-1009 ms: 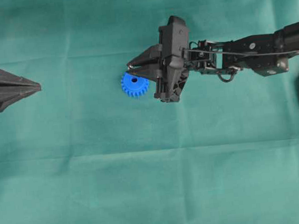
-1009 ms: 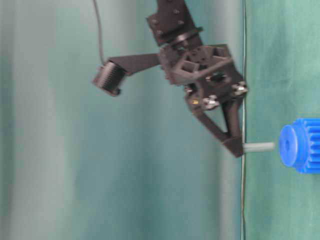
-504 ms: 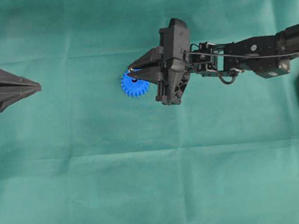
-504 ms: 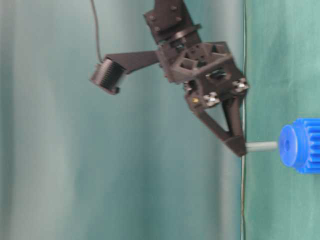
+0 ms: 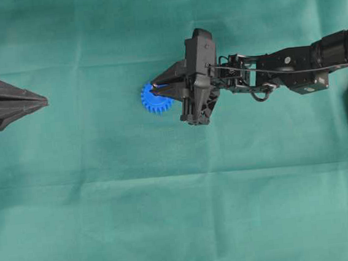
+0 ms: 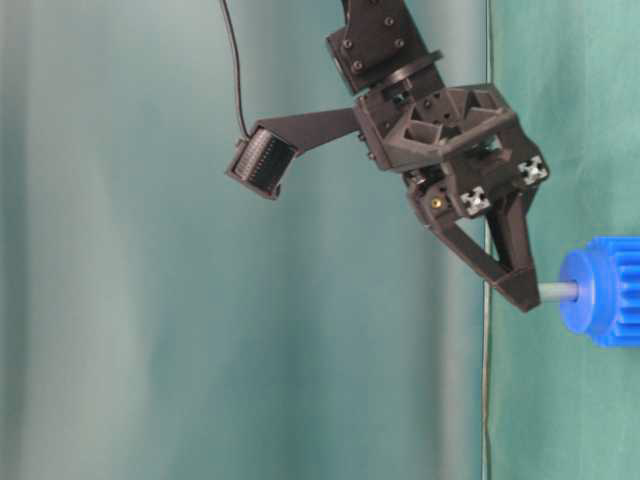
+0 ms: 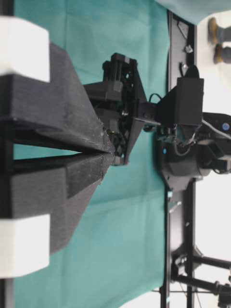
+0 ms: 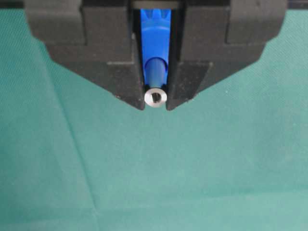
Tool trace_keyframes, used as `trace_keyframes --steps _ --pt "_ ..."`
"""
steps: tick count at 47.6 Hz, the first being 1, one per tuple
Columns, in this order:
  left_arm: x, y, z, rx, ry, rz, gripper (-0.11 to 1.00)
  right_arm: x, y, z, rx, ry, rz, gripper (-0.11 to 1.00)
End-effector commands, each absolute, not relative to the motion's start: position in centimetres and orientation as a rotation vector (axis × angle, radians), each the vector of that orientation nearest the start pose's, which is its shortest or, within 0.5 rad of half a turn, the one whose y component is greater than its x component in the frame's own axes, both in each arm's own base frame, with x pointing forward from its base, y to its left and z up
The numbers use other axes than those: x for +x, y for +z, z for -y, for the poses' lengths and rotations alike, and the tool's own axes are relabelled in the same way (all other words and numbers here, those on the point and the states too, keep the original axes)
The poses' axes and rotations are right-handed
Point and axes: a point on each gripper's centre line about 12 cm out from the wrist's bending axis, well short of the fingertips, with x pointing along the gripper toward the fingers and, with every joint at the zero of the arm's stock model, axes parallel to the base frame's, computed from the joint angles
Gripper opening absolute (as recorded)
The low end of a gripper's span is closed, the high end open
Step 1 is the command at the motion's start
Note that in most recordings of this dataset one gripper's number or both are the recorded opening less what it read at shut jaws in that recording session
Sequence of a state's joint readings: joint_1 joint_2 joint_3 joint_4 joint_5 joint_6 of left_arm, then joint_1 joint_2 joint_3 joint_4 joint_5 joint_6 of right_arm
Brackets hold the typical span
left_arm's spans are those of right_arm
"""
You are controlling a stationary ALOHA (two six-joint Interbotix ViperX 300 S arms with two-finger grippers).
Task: Insert the shaft placed at a random location into the center hole of the small gear at another random location.
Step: 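Push the shaft down into the hole and open the right gripper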
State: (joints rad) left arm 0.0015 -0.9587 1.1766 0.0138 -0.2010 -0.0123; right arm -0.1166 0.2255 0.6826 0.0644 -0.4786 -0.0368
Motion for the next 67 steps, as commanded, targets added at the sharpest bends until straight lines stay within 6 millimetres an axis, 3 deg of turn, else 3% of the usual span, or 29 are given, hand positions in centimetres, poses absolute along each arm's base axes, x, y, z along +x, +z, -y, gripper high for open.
trace_keyframes --steps 1,34,36,47,49,55,67 --pt "20.2 28.8 0.0 0.001 -0.002 -0.002 0.0 42.0 13.0 5.3 0.049 -0.153 -0.388 0.14" --pt "20.2 28.8 0.0 0.003 -0.002 -0.005 0.0 42.0 12.0 5.1 0.057 -0.15 -0.428 0.15" --pt "20.2 28.8 0.0 0.003 -0.003 -0.005 0.0 42.1 12.0 5.1 0.059 -0.152 -0.428 0.19" --pt "20.2 28.7 0.0 0.003 -0.003 -0.009 0.0 42.1 12.1 5.3 0.077 -0.167 -0.427 0.85" --pt "20.2 28.7 0.0 0.003 -0.002 -0.009 0.0 42.1 12.0 5.3 0.08 -0.168 -0.428 0.87" --pt "20.2 28.7 0.0 0.003 -0.002 -0.009 0.0 42.1 12.2 5.2 0.078 -0.167 -0.424 0.75" --pt "20.2 28.7 0.0 0.003 -0.003 -0.012 0.0 41.7 15.0 5.0 0.079 -0.157 -0.41 0.77"
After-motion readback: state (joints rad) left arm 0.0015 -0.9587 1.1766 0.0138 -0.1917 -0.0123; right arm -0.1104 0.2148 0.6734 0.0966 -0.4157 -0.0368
